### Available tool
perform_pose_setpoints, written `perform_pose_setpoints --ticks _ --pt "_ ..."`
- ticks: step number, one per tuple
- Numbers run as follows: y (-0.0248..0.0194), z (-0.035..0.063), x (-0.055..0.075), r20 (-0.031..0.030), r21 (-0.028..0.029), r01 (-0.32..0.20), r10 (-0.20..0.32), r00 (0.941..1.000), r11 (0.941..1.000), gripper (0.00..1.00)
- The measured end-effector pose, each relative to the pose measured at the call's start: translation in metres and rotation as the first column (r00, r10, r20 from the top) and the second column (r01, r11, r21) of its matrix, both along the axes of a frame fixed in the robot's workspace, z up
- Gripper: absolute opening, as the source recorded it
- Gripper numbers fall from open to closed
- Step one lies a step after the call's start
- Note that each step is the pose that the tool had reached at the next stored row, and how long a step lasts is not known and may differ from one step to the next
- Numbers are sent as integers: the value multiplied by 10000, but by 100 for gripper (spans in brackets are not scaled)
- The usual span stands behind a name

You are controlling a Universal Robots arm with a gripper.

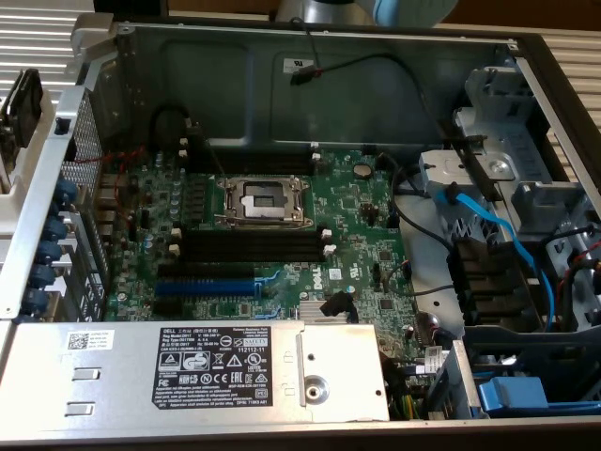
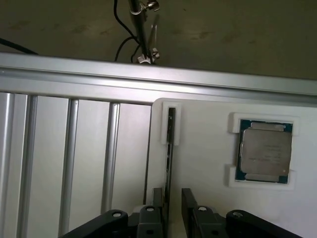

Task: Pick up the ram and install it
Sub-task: 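Pick up the ram and move it above insertion slot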

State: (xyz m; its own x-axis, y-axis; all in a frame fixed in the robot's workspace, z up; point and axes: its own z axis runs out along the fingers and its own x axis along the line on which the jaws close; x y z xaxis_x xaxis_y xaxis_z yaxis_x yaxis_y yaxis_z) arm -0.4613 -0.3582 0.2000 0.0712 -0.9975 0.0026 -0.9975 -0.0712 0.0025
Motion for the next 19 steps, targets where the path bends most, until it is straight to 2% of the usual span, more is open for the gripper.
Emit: perform_pose_setpoints --ticks 1,2,19 --pt "0 0 0 -7 2 0 0 10000 10000 29" --pt "0 0 -1 -10 1 0 0 10000 10000 21" --pt "-2 0 -48 -12 2 1 -1 10000 10000 21"
